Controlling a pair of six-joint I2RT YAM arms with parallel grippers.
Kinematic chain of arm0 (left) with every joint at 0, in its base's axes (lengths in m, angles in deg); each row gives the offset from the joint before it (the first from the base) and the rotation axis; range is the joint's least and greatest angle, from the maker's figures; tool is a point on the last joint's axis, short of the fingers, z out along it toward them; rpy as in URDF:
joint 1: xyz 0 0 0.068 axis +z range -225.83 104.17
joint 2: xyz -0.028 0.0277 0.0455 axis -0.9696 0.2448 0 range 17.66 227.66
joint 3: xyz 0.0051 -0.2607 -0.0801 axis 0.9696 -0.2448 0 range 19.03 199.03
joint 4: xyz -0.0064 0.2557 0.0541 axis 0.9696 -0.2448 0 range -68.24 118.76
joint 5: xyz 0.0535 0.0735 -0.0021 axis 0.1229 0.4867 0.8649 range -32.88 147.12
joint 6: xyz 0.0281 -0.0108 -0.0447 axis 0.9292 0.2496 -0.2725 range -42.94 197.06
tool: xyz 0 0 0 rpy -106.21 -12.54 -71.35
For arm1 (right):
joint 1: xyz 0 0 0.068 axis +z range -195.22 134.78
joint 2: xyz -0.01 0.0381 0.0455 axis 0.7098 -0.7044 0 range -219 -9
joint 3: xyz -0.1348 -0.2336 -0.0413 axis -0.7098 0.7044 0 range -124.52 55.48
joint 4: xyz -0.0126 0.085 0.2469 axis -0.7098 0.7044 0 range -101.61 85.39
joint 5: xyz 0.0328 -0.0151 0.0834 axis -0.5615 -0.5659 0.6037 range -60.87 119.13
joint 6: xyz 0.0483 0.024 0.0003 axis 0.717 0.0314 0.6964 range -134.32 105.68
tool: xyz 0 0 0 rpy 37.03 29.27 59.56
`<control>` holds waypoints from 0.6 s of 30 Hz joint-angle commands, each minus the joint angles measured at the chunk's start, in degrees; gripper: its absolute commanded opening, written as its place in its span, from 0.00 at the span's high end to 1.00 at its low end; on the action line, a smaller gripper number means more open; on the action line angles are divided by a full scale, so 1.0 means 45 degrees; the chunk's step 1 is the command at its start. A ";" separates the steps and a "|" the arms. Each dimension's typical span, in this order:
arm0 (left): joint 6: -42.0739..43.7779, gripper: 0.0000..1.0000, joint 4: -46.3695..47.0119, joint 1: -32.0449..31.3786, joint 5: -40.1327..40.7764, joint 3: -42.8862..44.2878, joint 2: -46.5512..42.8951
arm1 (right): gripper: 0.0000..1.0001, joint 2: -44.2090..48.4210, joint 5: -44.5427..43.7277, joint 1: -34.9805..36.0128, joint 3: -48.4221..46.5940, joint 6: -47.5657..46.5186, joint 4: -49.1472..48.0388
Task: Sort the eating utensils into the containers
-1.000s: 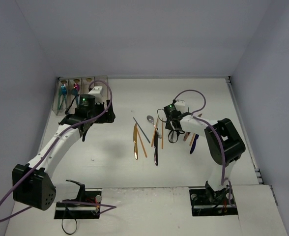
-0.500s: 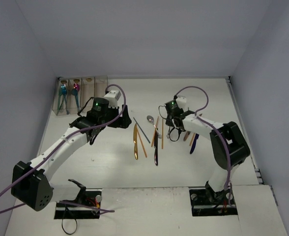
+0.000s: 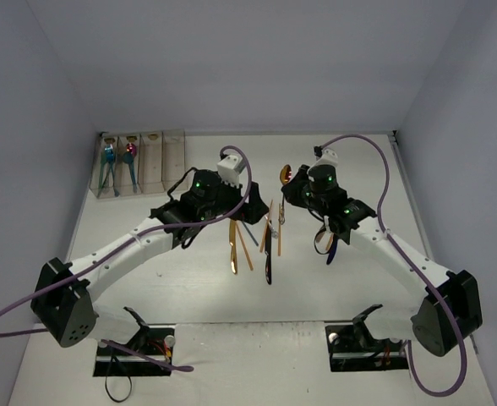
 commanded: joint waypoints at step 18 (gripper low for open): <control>-0.0609 0.52 0.1077 -0.1488 0.0387 0.2426 0.2415 | 1.00 0.1480 0.1395 0.0170 0.0917 0.1251 -0.2213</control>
